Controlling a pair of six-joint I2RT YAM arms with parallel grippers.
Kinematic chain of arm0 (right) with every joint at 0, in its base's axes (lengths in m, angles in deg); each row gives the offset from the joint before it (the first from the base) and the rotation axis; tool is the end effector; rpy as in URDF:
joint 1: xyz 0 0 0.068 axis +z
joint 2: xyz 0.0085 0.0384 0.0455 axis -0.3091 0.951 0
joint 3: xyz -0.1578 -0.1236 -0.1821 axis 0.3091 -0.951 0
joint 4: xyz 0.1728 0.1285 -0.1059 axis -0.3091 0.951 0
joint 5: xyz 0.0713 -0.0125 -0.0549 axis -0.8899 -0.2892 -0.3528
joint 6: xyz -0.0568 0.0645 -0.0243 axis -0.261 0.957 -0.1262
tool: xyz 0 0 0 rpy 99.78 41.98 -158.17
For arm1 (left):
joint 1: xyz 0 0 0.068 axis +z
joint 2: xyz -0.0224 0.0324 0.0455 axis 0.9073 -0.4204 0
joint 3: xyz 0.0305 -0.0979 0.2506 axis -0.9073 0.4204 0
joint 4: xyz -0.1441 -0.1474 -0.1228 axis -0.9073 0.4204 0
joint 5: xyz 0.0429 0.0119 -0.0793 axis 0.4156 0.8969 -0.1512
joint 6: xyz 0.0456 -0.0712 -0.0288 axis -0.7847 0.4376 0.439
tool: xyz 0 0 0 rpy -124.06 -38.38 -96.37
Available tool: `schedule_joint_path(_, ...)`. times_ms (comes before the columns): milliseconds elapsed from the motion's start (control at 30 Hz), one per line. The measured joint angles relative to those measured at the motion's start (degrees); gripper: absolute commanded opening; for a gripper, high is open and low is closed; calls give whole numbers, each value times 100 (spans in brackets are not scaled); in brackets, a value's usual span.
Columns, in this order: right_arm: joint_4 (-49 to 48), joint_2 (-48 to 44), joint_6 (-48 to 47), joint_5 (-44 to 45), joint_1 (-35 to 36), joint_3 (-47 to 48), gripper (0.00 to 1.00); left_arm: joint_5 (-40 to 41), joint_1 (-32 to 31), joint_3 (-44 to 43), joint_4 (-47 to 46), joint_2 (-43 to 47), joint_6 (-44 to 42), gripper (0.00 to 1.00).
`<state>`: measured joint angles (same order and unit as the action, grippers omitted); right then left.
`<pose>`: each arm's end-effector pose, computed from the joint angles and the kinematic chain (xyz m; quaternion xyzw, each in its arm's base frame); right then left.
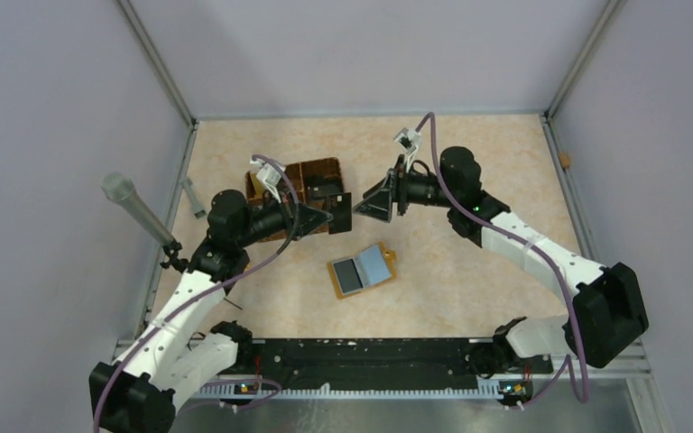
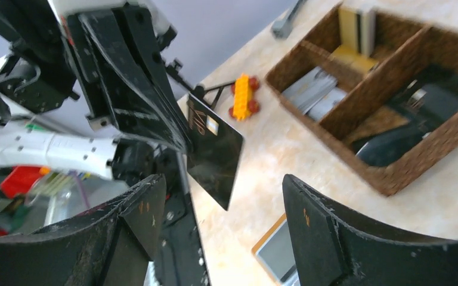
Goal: Put the credit cards into the card holder
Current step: Insert the credit card into the card holder.
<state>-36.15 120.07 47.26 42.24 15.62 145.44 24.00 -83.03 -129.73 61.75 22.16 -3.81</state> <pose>0.2382 0.2199 0.3411 -0.2732 0.6910 0.5296 0.4091 0.1920 -0.1154 0.3135 0.1433 0.7326 -0.4848 0.4558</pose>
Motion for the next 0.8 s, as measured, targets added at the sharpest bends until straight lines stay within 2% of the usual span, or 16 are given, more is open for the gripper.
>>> schedule_joint_path(200,-828,-79,728,-551,68,-807,69,107,-444,420,-1113,254,763,0)
schedule_joint_path(433,-1497,-122,1213,-754,151,-1040,63,214,-511,601,-1506,459,1130,0)
schedule_joint_path(533,-1637,-122,1311,-769,247,-1040,66,221,-564,721,-1657,474,1259,0)
schedule_joint_path(633,-1460,-157,1226,-450,310,-1038,68,372,-592,817,-1615,525,1327,0)
schedule_joint_path(800,-295,-332,813,752,313,-1043,69,973,-632,1143,-1394,914,1598,0)
